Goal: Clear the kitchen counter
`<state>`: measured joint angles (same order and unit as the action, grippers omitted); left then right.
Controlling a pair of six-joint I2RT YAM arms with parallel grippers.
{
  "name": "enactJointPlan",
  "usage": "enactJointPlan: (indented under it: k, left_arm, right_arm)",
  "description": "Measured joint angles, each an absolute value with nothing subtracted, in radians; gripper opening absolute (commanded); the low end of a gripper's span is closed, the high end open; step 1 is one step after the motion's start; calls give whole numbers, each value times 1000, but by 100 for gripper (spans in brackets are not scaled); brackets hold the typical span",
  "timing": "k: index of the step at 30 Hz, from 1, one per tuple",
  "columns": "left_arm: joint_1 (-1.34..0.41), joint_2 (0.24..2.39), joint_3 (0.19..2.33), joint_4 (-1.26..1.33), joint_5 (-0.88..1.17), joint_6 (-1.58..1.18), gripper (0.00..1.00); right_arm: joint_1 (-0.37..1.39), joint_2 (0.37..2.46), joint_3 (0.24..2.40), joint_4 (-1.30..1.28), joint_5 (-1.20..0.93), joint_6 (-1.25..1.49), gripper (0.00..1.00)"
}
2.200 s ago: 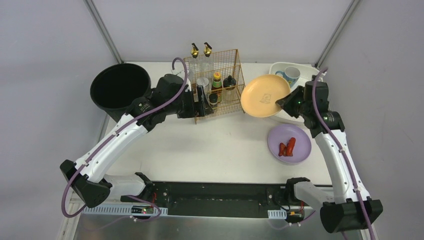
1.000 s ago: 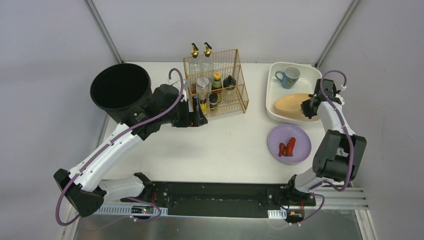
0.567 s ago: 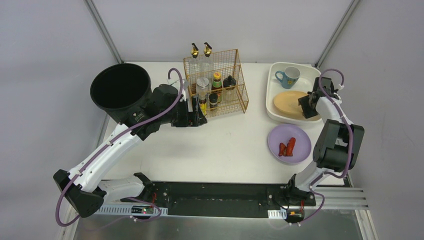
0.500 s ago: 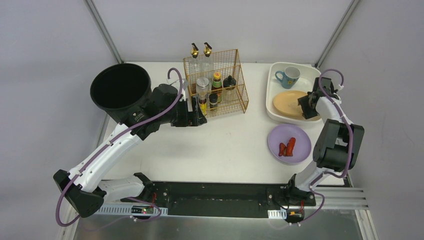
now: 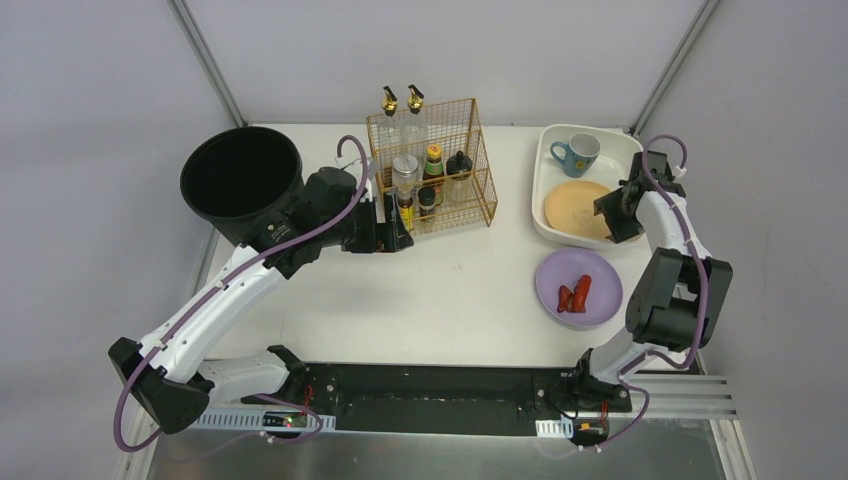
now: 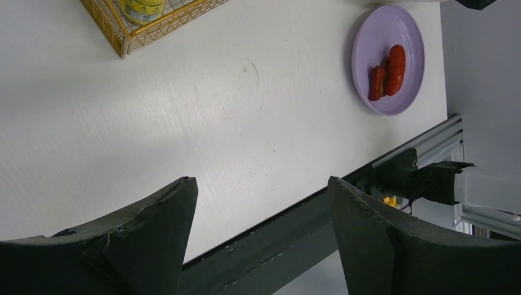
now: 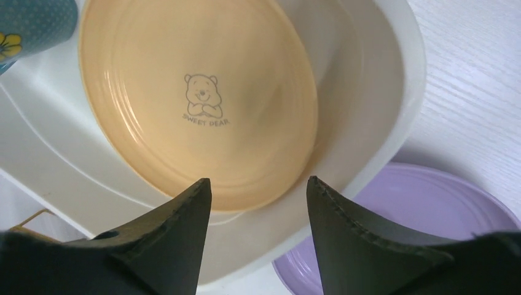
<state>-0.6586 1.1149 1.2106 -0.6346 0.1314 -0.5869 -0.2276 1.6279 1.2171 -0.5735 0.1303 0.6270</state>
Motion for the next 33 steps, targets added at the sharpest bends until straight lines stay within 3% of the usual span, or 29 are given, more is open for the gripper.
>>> enactJointPlan:
  k: [15, 18, 29, 33]
  left_arm:
    - [-639, 1131, 1203, -628, 210, -572, 80]
    - [-639, 1150, 1192, -614, 273, -573, 84]
    - [-738, 1351, 1196, -541, 402, -647, 88]
    - [-787, 1441, 1213, -501, 403, -697, 88]
  right_arm:
    - [-211, 1368, 1212, -773, 134, 522, 62]
    - [-209, 1285, 1156, -795, 126, 513, 64]
    - [-104, 1048, 1012, -868, 32, 485, 63]
    - [-33, 1016, 978, -868, -5, 485, 57]
